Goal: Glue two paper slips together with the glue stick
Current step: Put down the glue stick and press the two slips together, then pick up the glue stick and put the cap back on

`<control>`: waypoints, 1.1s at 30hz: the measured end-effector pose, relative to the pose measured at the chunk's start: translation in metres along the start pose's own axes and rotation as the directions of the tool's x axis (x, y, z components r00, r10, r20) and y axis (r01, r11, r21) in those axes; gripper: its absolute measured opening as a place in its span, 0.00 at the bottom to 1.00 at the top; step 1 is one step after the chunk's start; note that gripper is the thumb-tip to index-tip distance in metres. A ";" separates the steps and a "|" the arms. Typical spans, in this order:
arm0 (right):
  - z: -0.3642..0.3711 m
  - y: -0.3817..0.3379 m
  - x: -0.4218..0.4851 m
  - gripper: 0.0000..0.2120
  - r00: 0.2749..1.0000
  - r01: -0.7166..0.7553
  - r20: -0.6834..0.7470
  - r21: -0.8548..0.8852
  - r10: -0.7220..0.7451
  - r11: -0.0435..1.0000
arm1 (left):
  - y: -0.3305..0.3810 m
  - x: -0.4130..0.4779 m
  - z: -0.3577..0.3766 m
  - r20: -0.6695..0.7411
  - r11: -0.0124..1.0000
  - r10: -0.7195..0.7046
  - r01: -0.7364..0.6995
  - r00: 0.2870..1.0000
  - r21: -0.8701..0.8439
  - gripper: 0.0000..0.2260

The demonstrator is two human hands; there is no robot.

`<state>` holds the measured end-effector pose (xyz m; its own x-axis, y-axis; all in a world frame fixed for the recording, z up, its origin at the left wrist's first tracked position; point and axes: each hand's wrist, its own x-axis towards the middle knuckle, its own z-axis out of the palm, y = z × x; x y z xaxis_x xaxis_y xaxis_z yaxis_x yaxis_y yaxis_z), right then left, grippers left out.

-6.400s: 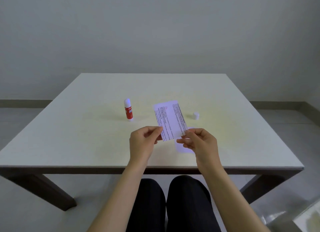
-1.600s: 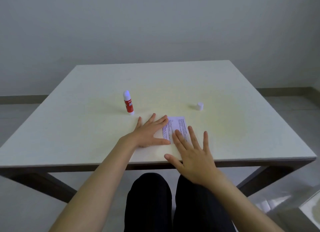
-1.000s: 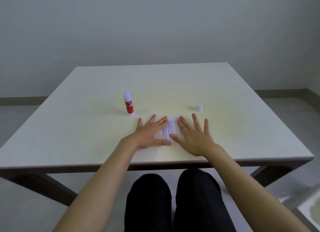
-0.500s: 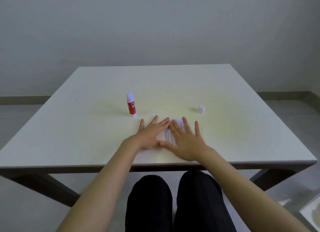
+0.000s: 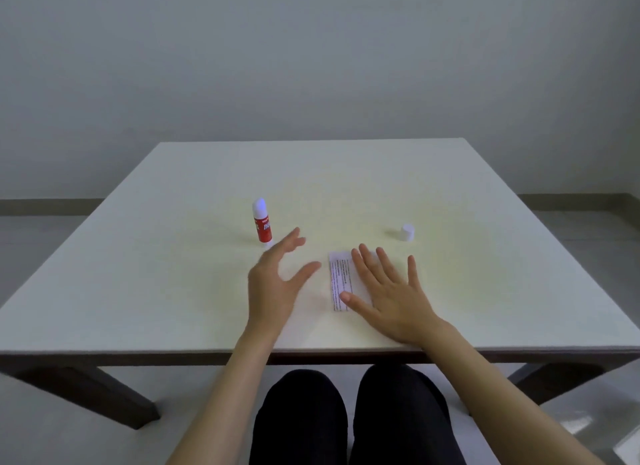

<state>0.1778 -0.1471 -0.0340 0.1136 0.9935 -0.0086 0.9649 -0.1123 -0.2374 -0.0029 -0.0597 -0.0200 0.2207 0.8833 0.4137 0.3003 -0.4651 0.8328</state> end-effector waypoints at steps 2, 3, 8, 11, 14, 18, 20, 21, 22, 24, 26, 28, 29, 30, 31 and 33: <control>-0.001 -0.001 -0.002 0.38 0.998 0.009 -0.058 0.032 -0.008 0.999 | -0.003 0.009 -0.006 -0.319 0.999 0.017 -0.004 0.947 0.043 0.24; -0.002 -0.002 -0.003 0.37 0.997 0.012 -0.078 0.057 -0.007 0.998 | -0.005 0.017 -0.009 -0.394 0.999 -0.018 0.037 0.919 0.039 0.26; -0.009 -0.001 -0.007 0.36 0.984 0.019 -0.172 0.314 0.037 0.949 | -0.019 0.049 -0.008 -0.291 0.954 -0.297 0.297 0.909 -0.046 0.31; -0.011 -0.001 -0.009 0.37 0.975 0.022 -0.209 0.419 0.072 0.908 | -0.022 0.055 -0.006 -0.295 0.953 -0.291 0.301 0.910 -0.012 0.08; -0.017 -0.003 -0.012 0.31 0.956 0.028 -0.269 0.474 0.114 0.880 | -0.013 0.052 -0.007 -0.278 0.949 -0.311 0.315 0.909 -0.029 0.09; -0.027 -0.023 -0.011 0.08 0.848 0.170 -0.479 0.651 0.227 0.739 | 0.009 0.044 -0.003 -0.016 0.777 -0.428 0.358 0.904 -0.518 0.03; -0.039 -0.035 -0.004 0.09 0.896 0.061 -0.274 0.855 0.349 0.515 | 0.023 0.040 0.000 0.150 0.599 -0.420 0.398 0.895 -0.695 0.02; -0.046 -0.040 0.001 0.15 0.935 -0.054 -0.061 0.950 0.351 0.307 | 0.030 0.038 0.001 0.206 0.559 -0.398 0.415 0.894 -0.718 0.03; -0.054 -0.045 0.005 0.22 0.946 -0.201 0.172 0.976 0.273 0.080 | 0.036 0.035 0.002 0.253 0.552 -0.366 0.428 0.896 -0.716 0.04; -0.064 -0.050 0.006 0.31 0.899 -0.414 0.433 0.890 0.066 -0.193 | 0.046 0.029 0.000 0.336 0.598 -0.296 0.448 0.894 -0.664 0.07; -0.066 -0.050 0.006 0.30 0.893 -0.438 0.450 0.852 -0.025 -0.288 | 0.052 0.026 -0.005 0.396 0.658 -0.240 0.449 0.886 -0.605 0.09; -0.066 -0.050 0.002 0.25 0.908 -0.417 0.408 0.853 -0.096 -0.315 | 0.058 0.024 -0.010 0.431 0.672 -0.196 0.441 0.881 -0.596 0.10; -0.067 -0.051 -0.001 0.23 0.921 -0.389 0.368 0.868 -0.126 -0.308 | 0.062 0.024 -0.013 0.431 0.670 -0.181 0.432 0.884 -0.604 0.10; -0.066 -0.052 -0.004 0.21 0.938 -0.345 0.320 0.894 -0.131 -0.285 | 0.065 0.024 -0.015 0.417 0.670 -0.174 0.418 0.892 -0.614 0.09; -0.065 -0.054 -0.006 0.19 0.963 -0.268 0.254 0.934 -0.092 -0.234 | 0.069 0.023 -0.016 0.397 0.675 -0.177 0.405 0.901 -0.617 0.08; -0.057 -0.060 -0.012 0.13 0.994 0.011 -0.021 0.996 0.105 0.092 | 0.076 0.021 -0.014 0.343 0.700 -0.201 0.380 0.918 -0.604 0.07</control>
<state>0.1319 -0.1529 0.0357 0.2187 0.9757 -0.0132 -0.1455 0.0192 -0.9892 0.0116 -0.0760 0.0574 0.4603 0.8836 0.0858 -0.2668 0.0455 0.9627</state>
